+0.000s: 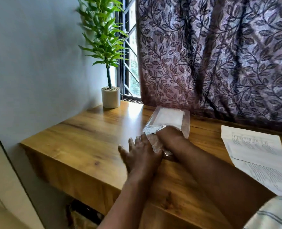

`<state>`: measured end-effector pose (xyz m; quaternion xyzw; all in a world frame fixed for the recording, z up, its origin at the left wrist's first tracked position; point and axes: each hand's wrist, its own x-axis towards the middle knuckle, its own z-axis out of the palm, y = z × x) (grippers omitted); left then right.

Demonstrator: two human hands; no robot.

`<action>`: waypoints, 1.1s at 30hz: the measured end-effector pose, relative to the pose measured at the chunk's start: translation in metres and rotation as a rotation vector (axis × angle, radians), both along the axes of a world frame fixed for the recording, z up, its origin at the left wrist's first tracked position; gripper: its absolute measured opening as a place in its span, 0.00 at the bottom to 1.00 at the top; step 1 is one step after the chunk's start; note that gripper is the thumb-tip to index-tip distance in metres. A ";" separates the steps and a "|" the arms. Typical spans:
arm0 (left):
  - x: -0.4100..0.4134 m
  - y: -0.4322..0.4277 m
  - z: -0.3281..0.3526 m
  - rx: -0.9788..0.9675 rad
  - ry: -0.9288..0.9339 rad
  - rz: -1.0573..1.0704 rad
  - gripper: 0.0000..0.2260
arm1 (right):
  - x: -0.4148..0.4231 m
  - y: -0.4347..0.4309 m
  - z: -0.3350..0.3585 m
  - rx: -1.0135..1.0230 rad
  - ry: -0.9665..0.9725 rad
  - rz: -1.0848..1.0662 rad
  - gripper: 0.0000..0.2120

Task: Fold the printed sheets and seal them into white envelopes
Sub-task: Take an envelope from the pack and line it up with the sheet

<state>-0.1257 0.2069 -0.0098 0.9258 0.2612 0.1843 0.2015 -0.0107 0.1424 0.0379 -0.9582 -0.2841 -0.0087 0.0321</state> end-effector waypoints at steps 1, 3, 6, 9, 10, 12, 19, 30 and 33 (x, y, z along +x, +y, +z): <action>0.000 0.000 0.000 0.000 -0.004 -0.001 0.42 | 0.000 0.001 -0.001 -0.025 -0.031 0.008 0.18; 0.001 0.000 -0.001 -0.002 -0.012 -0.002 0.41 | -0.001 0.005 -0.001 -0.022 -0.040 -0.015 0.17; 0.001 0.000 0.001 -0.011 -0.008 -0.008 0.41 | -0.003 0.012 0.001 0.026 -0.008 -0.025 0.16; -0.001 0.001 0.002 -0.019 -0.008 -0.013 0.41 | -0.010 0.012 0.006 0.040 -0.111 0.073 0.16; -0.001 0.001 0.003 -0.024 -0.008 -0.015 0.42 | -0.009 0.011 0.005 -0.001 -0.154 0.102 0.15; -0.001 0.000 0.002 -0.029 -0.003 -0.014 0.42 | -0.010 0.009 0.003 -0.102 -0.256 0.136 0.14; 0.000 0.000 0.003 -0.033 -0.005 -0.011 0.40 | -0.022 0.005 0.000 -0.192 -0.415 0.184 0.14; -0.004 -0.001 0.006 -0.042 -0.046 0.015 0.35 | -0.087 -0.045 0.037 0.103 -0.247 0.255 0.13; -0.005 0.002 0.004 -0.044 -0.039 -0.014 0.41 | -0.104 -0.064 0.050 0.223 -0.311 0.277 0.07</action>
